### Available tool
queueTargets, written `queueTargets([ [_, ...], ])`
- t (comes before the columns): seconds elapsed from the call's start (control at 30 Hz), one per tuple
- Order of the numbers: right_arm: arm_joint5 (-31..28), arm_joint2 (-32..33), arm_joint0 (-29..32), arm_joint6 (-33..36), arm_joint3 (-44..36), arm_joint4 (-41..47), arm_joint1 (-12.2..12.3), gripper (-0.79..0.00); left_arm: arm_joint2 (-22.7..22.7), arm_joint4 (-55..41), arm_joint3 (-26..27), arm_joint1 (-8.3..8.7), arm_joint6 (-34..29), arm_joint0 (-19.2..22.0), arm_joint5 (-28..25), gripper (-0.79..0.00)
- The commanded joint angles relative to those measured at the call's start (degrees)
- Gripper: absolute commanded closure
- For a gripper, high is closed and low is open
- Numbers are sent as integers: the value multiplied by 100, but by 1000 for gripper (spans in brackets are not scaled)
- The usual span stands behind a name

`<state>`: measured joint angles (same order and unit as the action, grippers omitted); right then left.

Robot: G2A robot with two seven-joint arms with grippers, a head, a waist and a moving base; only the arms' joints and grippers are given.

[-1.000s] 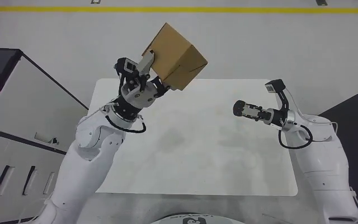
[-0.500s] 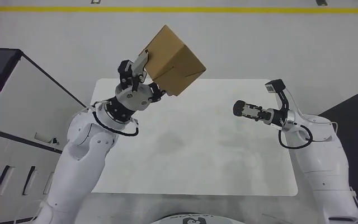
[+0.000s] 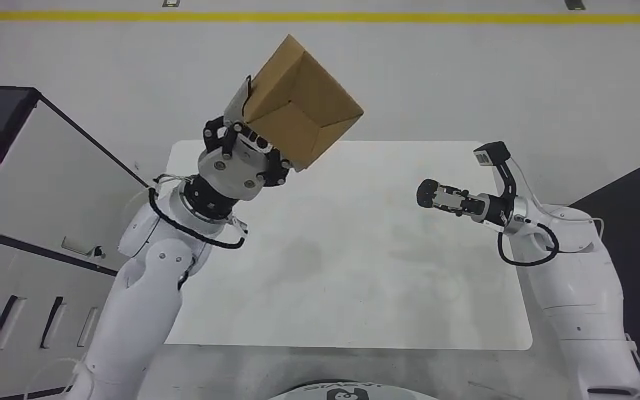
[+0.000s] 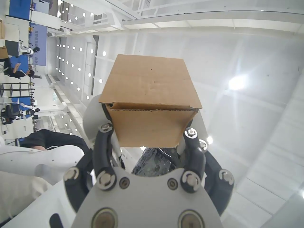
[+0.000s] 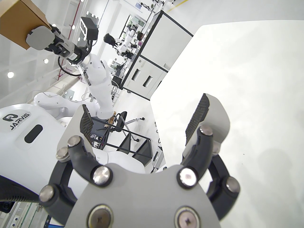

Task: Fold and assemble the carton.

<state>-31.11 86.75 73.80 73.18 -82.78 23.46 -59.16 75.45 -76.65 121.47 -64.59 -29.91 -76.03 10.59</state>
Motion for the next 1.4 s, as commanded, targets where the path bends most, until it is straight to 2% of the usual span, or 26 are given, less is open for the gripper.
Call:
queueTargets([
  [0.0, 0, 0, 0, 0, 0, 0, 0, -785, -5, 60, -45, -7, -285, 24, -50, 0],
  [0.13, 0, 0, 0, 0, 0, 0, 0, -785, -69, 240, -239, -26, -941, 89, -265, 0],
  [0.23, 0, 0, 0, 0, 0, 0, 0, -785, -142, 294, -445, -36, -1485, 213, -241, 0],
  [0.5, 0, 0, 0, 0, 0, 0, 0, -785, -142, 294, -445, -36, -1485, 213, -241, 0],
  [0.57, 0, 0, 0, 0, 0, 0, 0, -785, -219, -244, -538, -65, -1562, 130, -149, 0],
  [0.7, 0, 0, 0, 0, 0, 0, 0, -785, -320, -991, -963, -105, -2529, 106, 109, 0],
  [0.83, 0, 0, 0, 0, 0, 0, 0, -785, -445, -1224, -1390, -131, -3267, 164, 459, 0],
  [1.0, 0, 0, 0, 0, 0, 0, 0, -785, -611, -1240, -1683, -178, -3823, 339, 615, 0],
  [1.23, 0, 0, 0, 0, 0, 0, 0, -785, -606, -1080, -1750, -179, -3863, 404, 623, 0],
  [1.37, 0, 0, 0, 0, 0, 0, 0, -785, -688, -1508, -1600, -220, -3935, 364, 722, 0],
])
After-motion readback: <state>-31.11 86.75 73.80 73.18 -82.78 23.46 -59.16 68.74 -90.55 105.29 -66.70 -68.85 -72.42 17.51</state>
